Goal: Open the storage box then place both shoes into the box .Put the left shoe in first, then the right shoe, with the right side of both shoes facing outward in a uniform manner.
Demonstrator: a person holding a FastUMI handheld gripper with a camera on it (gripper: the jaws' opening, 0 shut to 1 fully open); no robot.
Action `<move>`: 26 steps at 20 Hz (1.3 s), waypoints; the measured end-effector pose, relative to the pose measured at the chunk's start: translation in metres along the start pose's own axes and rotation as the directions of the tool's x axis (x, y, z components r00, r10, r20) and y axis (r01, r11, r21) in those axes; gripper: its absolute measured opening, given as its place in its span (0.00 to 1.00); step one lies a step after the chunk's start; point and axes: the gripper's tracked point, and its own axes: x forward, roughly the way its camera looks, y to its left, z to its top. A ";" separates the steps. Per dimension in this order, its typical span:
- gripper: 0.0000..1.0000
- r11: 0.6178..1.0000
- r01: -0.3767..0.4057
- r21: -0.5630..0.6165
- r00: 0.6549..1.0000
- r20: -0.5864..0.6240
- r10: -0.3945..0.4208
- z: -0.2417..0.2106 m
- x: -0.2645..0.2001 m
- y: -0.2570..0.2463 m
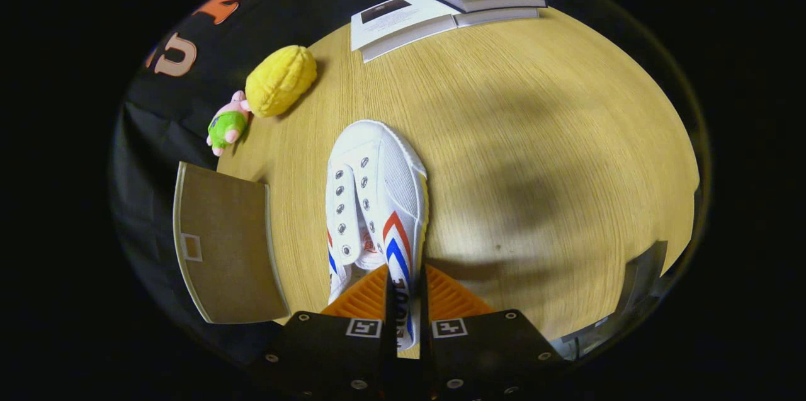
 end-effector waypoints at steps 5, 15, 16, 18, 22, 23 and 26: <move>0.14 0.993 -0.115 -0.034 0.991 0.062 0.117 0.019 -0.037 0.058; 0.14 0.934 -0.300 -0.193 0.945 0.074 0.319 0.031 -0.105 0.201; 0.14 0.926 -0.307 -0.218 0.943 0.064 0.327 0.028 -0.108 0.216; 0.14 0.908 -0.323 -0.267 0.938 0.036 0.344 0.019 -0.108 0.243; 0.14 0.875 -0.344 -0.341 0.935 -0.040 0.352 -0.004 -0.091 0.291; 0.14 0.867 -0.343 -0.362 0.936 -0.057 0.346 -0.009 -0.084 0.298; 0.14 0.847 -0.316 -0.427 0.948 -0.095 0.305 -0.024 -0.063 0.315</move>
